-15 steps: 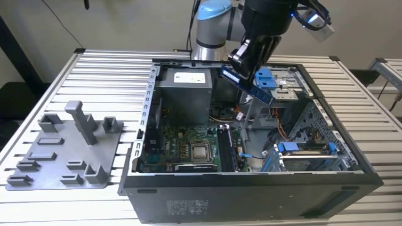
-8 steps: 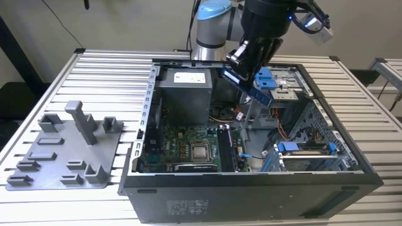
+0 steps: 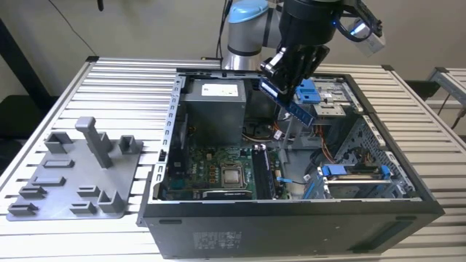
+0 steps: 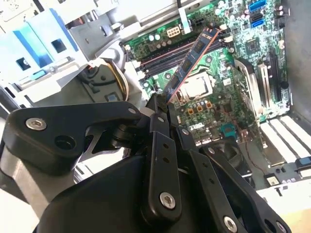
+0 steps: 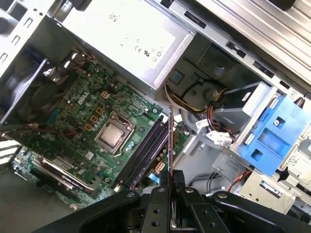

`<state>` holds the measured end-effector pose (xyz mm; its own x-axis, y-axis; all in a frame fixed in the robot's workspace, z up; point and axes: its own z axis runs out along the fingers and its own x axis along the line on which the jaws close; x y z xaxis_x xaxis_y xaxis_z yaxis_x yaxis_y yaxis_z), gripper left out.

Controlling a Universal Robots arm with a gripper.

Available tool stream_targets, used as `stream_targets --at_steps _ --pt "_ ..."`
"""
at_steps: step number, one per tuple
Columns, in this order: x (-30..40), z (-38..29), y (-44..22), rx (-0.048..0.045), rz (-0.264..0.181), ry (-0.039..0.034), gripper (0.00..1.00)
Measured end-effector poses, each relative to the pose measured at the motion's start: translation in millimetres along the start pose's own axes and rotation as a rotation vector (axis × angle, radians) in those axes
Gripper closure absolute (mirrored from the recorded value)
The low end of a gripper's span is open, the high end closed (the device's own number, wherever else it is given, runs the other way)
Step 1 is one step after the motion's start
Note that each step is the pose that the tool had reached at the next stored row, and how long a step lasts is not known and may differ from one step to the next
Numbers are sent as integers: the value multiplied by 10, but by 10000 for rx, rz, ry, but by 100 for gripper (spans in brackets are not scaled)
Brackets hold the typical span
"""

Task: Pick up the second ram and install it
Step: 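Insert the second ram into the second slot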

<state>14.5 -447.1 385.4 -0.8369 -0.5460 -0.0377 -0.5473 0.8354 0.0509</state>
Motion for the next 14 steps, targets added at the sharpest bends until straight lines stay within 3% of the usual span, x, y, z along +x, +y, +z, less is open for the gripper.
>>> stream_targets --at_steps 7,14 --pt "0 10 0 6 74 -3 86" --pt "1 37 -2 38 877 -40 86"
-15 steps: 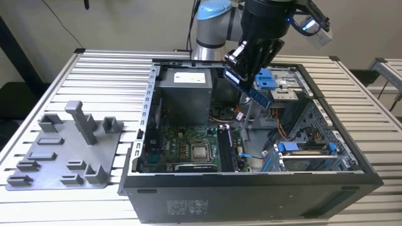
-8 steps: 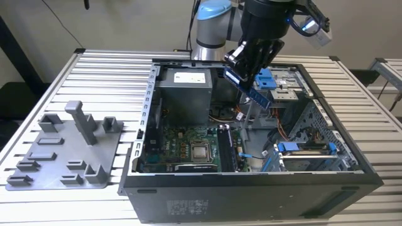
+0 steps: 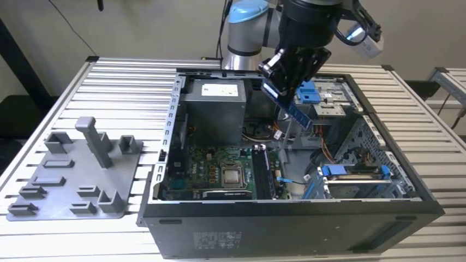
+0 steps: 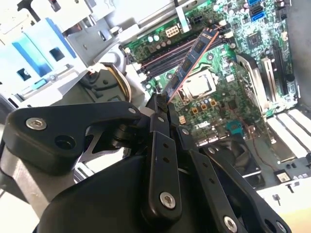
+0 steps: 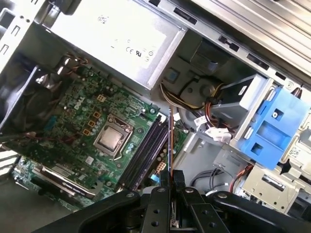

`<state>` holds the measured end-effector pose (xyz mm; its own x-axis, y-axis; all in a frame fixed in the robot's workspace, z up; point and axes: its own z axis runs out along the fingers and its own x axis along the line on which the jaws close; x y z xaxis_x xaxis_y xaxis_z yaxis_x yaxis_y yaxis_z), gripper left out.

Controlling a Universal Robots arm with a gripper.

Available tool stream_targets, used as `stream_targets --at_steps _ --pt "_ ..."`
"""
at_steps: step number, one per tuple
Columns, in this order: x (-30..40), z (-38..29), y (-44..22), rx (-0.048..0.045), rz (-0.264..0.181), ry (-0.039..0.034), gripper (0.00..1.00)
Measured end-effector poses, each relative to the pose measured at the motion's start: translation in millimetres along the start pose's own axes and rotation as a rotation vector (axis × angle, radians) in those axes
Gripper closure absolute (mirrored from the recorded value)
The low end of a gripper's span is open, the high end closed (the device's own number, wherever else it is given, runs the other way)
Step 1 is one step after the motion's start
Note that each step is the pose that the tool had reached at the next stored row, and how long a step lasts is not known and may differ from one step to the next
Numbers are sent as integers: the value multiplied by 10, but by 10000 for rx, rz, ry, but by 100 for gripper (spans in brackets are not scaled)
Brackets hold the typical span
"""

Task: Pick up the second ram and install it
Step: 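Insert the second ram into the second slot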

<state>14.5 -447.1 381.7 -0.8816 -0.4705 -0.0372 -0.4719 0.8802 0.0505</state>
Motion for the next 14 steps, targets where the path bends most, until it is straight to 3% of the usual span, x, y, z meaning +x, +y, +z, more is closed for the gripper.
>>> stream_targets --at_steps 9,14 --pt "1 29 -2 32 1020 -39 86" --pt "1 40 -2 41 1268 -51 86"
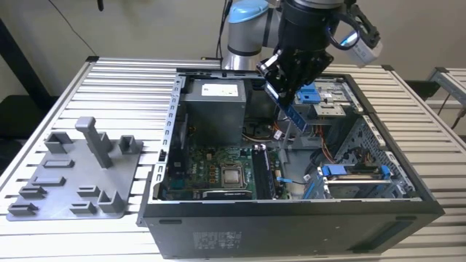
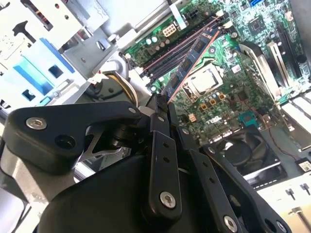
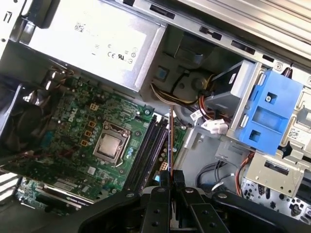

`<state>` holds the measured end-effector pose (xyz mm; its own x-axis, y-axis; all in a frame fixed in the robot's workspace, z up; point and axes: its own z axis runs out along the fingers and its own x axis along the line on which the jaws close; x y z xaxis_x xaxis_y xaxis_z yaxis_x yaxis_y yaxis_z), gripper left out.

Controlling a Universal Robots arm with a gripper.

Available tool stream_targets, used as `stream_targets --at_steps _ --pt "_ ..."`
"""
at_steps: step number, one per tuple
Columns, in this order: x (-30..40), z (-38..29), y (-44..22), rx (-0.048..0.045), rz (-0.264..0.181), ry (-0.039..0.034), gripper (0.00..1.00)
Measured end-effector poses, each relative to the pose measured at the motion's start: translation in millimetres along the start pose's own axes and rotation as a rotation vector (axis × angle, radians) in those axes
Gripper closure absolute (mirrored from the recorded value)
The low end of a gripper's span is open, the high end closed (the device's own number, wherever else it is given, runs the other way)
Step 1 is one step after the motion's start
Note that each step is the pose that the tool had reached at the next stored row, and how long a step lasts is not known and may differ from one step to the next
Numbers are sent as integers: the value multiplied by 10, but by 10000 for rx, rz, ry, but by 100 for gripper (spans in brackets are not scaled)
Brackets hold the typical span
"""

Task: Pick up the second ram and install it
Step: 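Insert the second ram into the second slot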

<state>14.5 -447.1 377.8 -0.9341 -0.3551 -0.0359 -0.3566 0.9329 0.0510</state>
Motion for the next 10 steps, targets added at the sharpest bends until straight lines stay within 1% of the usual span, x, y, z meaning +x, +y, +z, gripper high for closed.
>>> stream_targets --at_steps 4,10 --pt "0 8 -1 4 92 -4 86" --pt "0 10 -1 4 99 -5 86"
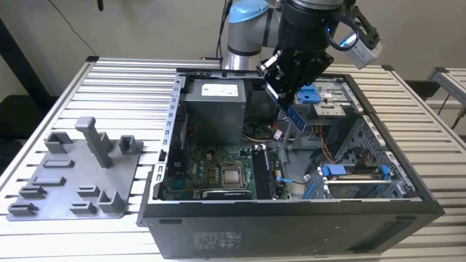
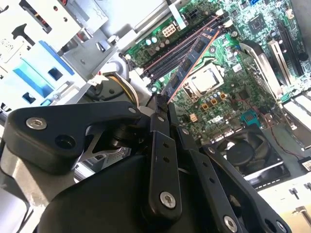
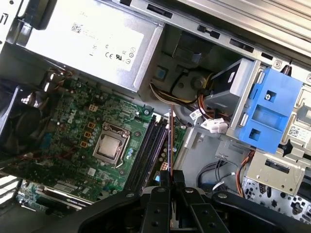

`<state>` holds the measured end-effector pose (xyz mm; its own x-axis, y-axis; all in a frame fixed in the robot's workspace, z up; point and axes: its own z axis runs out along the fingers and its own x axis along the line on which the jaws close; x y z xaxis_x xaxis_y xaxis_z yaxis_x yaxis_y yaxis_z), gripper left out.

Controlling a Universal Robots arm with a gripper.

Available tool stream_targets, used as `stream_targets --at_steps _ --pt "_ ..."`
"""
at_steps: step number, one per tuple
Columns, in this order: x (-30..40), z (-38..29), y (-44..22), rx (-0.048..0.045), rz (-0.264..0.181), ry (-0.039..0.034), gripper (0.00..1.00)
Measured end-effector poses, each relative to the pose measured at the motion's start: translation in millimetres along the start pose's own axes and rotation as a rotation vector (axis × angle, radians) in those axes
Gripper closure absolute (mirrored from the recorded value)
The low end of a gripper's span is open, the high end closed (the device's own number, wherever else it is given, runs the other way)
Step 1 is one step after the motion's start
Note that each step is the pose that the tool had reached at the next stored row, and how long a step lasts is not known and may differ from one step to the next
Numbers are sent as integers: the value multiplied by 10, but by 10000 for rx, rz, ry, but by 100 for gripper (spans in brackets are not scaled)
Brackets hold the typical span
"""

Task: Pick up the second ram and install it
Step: 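Insert the second ram into the second slot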

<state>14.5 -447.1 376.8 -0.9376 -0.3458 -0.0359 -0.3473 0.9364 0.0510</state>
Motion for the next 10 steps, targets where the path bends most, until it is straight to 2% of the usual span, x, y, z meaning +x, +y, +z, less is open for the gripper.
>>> stream_targets --at_steps 10 --pt "2 50 -3 8 180 -9 86"
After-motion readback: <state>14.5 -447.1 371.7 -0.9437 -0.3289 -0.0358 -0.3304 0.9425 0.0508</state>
